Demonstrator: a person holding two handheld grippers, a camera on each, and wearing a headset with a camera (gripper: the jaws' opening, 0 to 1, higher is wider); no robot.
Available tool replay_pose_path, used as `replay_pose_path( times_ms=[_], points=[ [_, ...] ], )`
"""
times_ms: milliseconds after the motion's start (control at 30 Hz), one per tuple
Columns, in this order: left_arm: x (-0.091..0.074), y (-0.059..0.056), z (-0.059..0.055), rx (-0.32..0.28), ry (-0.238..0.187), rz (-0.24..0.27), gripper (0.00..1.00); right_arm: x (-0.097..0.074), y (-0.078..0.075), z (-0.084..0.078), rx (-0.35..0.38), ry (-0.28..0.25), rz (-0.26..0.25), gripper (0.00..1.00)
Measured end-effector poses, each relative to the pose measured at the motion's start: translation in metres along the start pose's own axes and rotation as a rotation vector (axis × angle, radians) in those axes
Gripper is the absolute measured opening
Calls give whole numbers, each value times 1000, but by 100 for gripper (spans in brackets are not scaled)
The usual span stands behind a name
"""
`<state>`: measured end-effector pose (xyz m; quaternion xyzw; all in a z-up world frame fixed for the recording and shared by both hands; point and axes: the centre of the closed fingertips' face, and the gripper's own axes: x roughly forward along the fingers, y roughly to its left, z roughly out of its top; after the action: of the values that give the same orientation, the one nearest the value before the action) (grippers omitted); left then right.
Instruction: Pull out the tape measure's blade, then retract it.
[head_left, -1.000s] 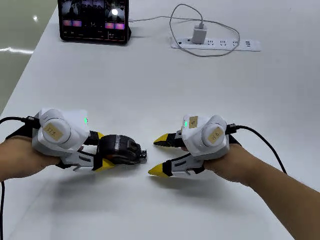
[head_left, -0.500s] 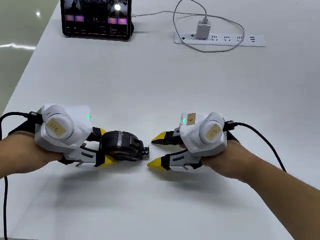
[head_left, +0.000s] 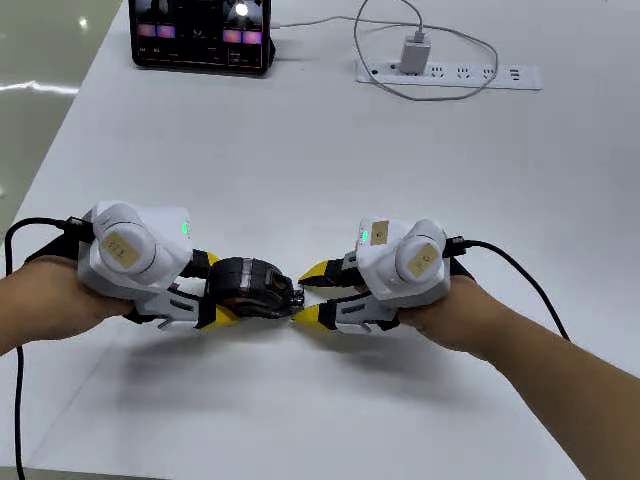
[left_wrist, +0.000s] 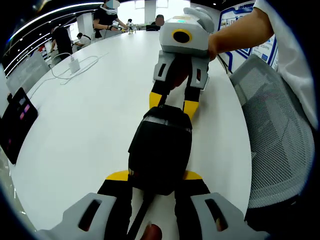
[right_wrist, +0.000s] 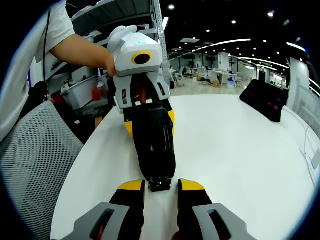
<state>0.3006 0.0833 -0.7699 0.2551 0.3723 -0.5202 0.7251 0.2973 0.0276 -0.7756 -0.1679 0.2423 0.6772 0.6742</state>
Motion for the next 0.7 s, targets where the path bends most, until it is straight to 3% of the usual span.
replay_pose_path(
  times_ms=[700],
  points=[
    [0, -1, 0, 17, 9, -8, 27, 3, 3, -2, -45, -1, 20, 12]
  ],
)
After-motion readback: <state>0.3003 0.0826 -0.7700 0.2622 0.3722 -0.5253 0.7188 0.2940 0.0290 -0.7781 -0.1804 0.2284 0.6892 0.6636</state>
